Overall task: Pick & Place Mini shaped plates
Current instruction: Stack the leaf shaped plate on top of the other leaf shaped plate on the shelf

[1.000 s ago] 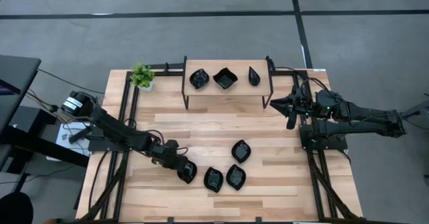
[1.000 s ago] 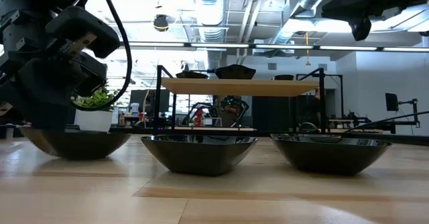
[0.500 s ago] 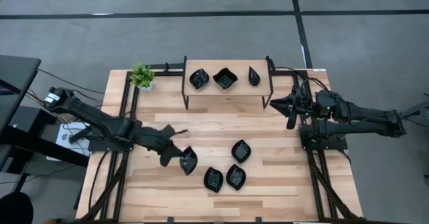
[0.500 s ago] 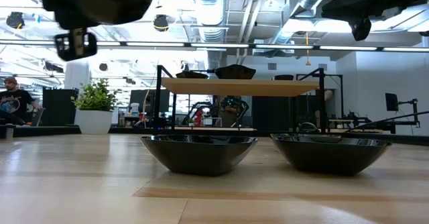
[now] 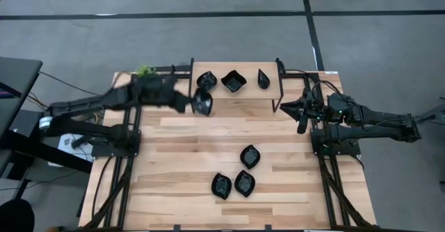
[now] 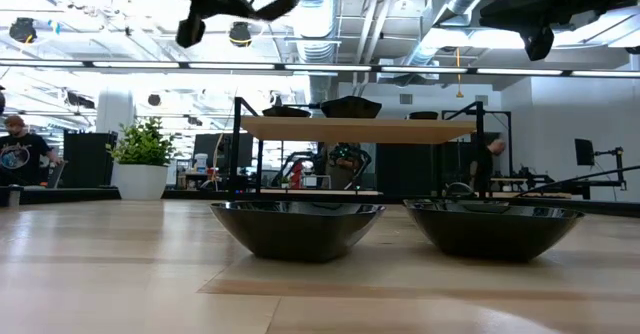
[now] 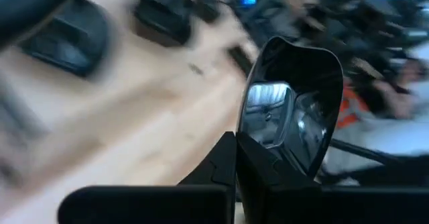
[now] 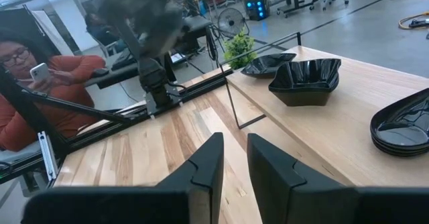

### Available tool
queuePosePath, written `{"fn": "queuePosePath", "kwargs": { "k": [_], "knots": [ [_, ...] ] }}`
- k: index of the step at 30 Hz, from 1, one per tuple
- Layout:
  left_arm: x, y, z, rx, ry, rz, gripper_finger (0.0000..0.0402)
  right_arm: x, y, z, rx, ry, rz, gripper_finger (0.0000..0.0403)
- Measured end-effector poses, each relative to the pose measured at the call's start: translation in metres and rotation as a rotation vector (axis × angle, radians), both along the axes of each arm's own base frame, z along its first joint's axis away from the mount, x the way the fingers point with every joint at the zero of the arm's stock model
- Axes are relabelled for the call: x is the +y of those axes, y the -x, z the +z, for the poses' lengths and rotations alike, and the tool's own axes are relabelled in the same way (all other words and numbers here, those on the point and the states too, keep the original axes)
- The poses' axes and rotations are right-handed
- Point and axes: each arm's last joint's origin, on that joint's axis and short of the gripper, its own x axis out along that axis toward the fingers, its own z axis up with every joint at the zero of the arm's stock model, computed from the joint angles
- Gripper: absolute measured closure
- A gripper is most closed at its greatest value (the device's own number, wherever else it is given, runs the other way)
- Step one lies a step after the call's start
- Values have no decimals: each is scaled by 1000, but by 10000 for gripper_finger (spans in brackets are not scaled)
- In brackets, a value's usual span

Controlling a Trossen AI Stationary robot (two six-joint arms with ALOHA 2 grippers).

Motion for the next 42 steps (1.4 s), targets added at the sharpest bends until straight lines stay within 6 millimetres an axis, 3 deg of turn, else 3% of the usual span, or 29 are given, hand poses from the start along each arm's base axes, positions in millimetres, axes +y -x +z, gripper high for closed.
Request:
{"fn": "queuePosePath", "kwargs": {
  "k": [5,8,16,25,31,42],
  "knots": [
    [49,3,20,140,-22,56,399,0,0,0,0,1,-3,339],
    [76,-7,27,185,-38,20,399,0,0,0,1,1,-3,339],
    [148,-33,16,327,-3,-89,399,0,0,0,2,0,-3,339],
    [201,-47,1,476,17,-157,399,0,0,0,2,1,-3,339],
    [218,-48,-4,518,44,-175,399,0,0,0,2,1,-3,339],
    [213,-50,-6,536,106,-164,399,0,0,0,2,1,-3,339]
  ]
}}
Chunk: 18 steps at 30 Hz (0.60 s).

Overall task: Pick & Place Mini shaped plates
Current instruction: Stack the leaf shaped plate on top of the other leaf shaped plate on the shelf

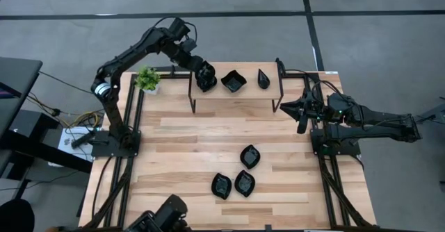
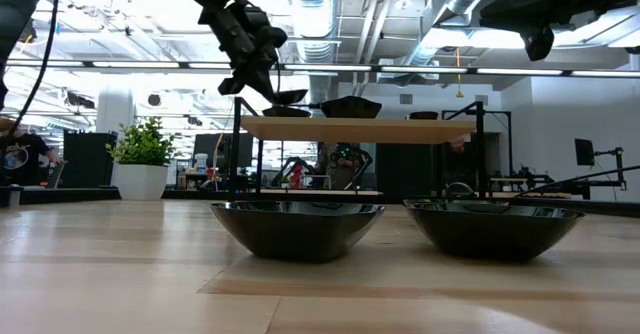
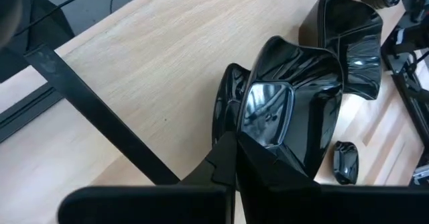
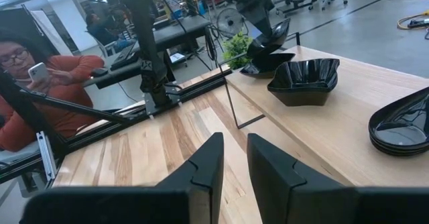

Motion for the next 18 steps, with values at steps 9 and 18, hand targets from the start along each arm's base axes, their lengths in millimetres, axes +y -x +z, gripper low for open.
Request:
{"fn": "queuePosePath", "kwargs": {
  "k": [9,18],
  "knots": [
    [-7,-6,-15,59,17,6,399,0,0,0,0,0,0,339],
    [-6,-8,-15,55,-13,16,393,0,0,0,-1,0,0,339]
  ]
}}
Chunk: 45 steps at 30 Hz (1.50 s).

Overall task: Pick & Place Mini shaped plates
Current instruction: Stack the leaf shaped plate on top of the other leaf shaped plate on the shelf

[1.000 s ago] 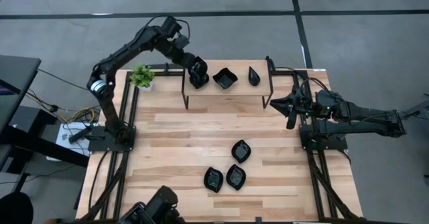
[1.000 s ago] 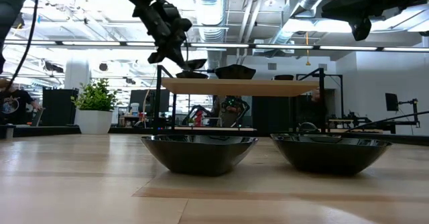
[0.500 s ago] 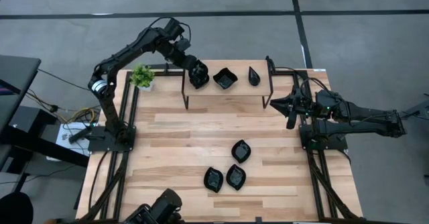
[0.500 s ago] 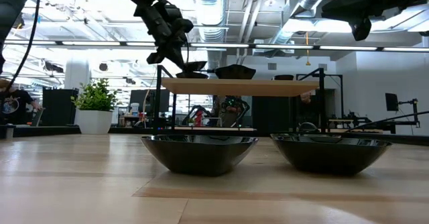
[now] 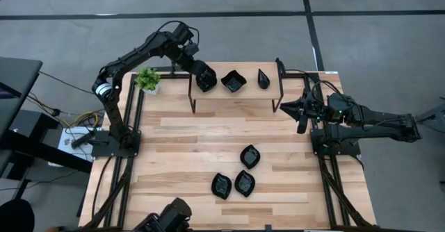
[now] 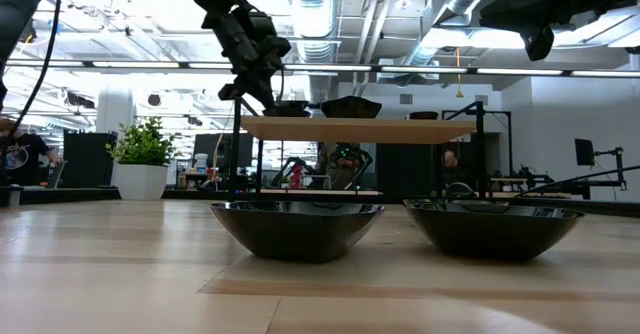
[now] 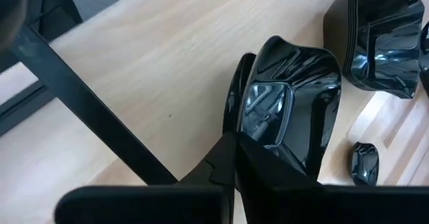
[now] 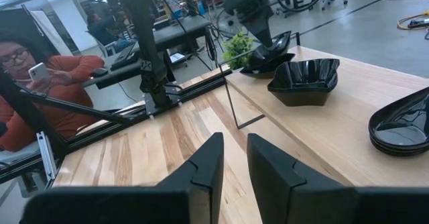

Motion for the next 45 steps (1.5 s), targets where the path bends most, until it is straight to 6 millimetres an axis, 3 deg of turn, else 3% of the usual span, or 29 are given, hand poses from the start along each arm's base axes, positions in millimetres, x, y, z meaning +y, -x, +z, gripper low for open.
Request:
{"fn": "queuePosePath", "kwargs": {
  "k": [13,19,24,30,35,40,45],
  "knots": [
    [1,-1,3,-7,-59,-10,353,0,0,0,-1,0,0,339],
    [-12,11,29,-70,-56,42,329,0,0,0,-1,-1,0,339],
    [-69,11,62,-166,-53,-68,325,0,0,0,0,-1,0,339],
    [-156,5,68,-206,0,-197,325,0,0,0,-1,0,0,339],
    [-217,-2,51,-200,51,-227,325,0,0,0,0,0,0,339],
    [-272,-9,21,-160,133,-234,324,0,0,0,2,7,1,339],
    [-313,-9,-13,-151,201,-191,307,0,0,0,2,7,1,340]
  ]
}}
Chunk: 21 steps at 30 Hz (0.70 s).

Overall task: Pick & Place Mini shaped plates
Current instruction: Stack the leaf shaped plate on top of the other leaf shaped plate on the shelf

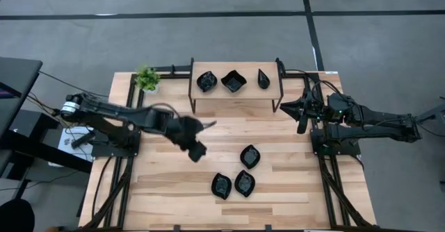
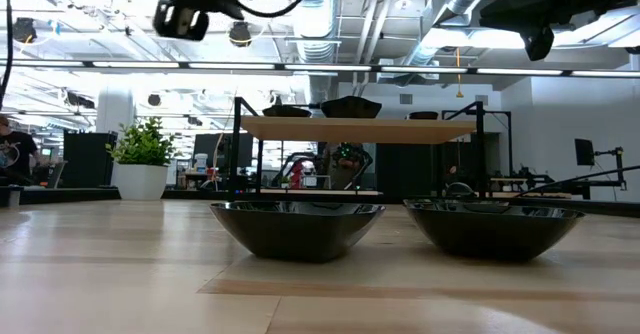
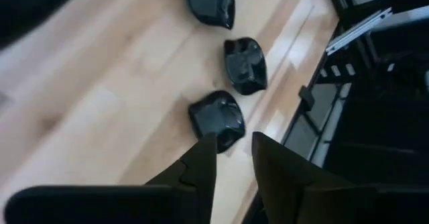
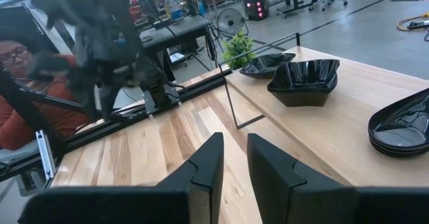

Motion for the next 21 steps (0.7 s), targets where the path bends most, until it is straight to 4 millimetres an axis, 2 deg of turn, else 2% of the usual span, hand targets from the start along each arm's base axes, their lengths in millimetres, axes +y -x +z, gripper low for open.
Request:
{"fn": "queuePosePath", "kwargs": {
  "k": [10,16,21],
  "knots": [
    [-47,13,-56,46,117,155,227,0,0,0,0,0,0,339],
    [-72,-11,-93,14,193,181,222,0,0,0,0,0,0,339],
    [-78,-28,-123,93,256,219,231,0,0,0,0,0,0,339]
  ]
}}
